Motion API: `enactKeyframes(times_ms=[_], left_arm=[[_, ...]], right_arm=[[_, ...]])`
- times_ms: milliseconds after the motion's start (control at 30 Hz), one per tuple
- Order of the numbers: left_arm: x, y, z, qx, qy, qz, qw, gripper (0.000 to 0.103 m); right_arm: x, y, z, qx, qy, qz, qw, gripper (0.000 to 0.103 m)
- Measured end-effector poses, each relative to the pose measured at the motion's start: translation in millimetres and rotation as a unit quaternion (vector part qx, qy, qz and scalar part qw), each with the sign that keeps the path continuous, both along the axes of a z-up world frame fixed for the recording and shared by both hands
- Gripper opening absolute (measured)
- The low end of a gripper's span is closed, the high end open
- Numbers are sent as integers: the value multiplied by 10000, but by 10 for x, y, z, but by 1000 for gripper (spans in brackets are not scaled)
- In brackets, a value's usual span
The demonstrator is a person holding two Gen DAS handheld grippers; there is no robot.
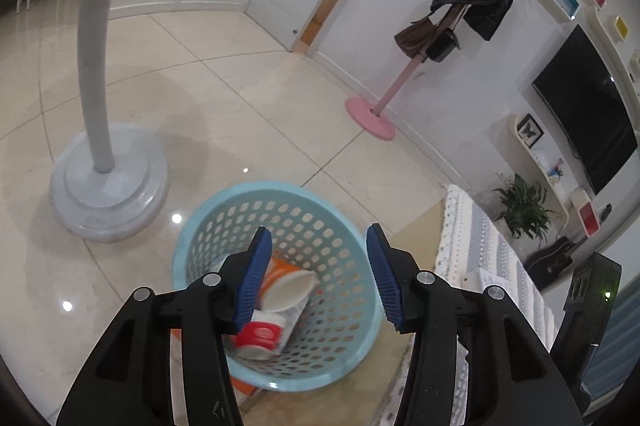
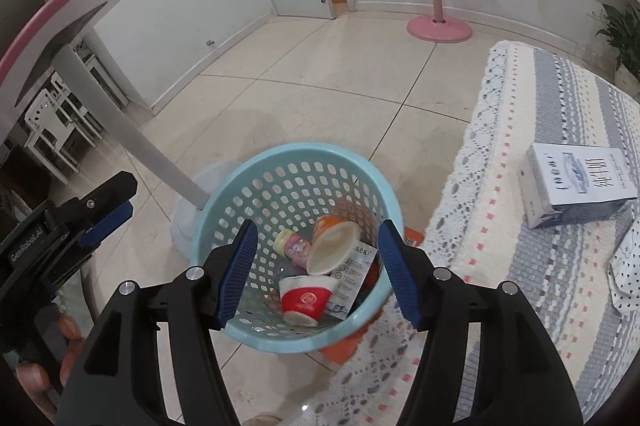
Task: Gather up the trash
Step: 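Carry both paper cups over the blue basket and open both grippers, then return both grippers to the bed and grasp the white milk carton with the left gripper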
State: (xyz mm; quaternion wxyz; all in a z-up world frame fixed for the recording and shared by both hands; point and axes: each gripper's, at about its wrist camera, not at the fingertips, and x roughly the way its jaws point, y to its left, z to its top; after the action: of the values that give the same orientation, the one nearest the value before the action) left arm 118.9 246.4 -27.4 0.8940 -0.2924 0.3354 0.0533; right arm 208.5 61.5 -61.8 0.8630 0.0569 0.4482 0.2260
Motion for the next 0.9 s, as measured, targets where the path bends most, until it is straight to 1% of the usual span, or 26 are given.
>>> enactKeyframes(times_ms=[133,233,367,433,467,567,633,667,700,767,800,900], left_arm=[[29,-136,69,-111,-200,-175,9996,48],[80,-329,107,-27,-287,-391,9988,48],[170,-693,120,229,-293,-763,9964,48],[207,-851,114,377,-283,-920,9946,48],[225,-959,114,531,-275,-1000,9932,48],[268,-1341,124,940,-311,-1413,9850,49],[292,-1603,125,1146,-358,-1714,9779,55],[307,-1715,118,1230,-366,-1841,9745,58],[345,-1848,103,1309,-356,-2023,9699,58],[425,-1977,57,1356,-285,-2227,9650,58],[524,-2078,40,1404,-218,-2405,9602,58],[757,-2268,31,1669,-181,-2688,9485,59]], right_arm=[[-80,-215,190,-15,-227,-125,9997,59],[-135,-500,331,6,-387,-332,9987,59],[-169,-995,424,70,-480,-744,9960,59],[-202,-1268,435,-37,-589,-1024,9930,59],[-217,-1367,438,-102,-637,-1135,9914,59],[-307,-1722,389,-420,-827,-1550,9836,59],[-370,-1926,311,-585,-858,-1742,9792,59],[-393,-2008,267,-643,-853,-1805,9778,59],[-411,-2083,219,-694,-844,-1850,9766,59],[-423,-2233,91,-814,-826,-1945,9740,59],[-427,-2296,27,-856,-800,-1992,9729,59],[-436,-2481,-177,-623,-587,-2049,9750,57]])
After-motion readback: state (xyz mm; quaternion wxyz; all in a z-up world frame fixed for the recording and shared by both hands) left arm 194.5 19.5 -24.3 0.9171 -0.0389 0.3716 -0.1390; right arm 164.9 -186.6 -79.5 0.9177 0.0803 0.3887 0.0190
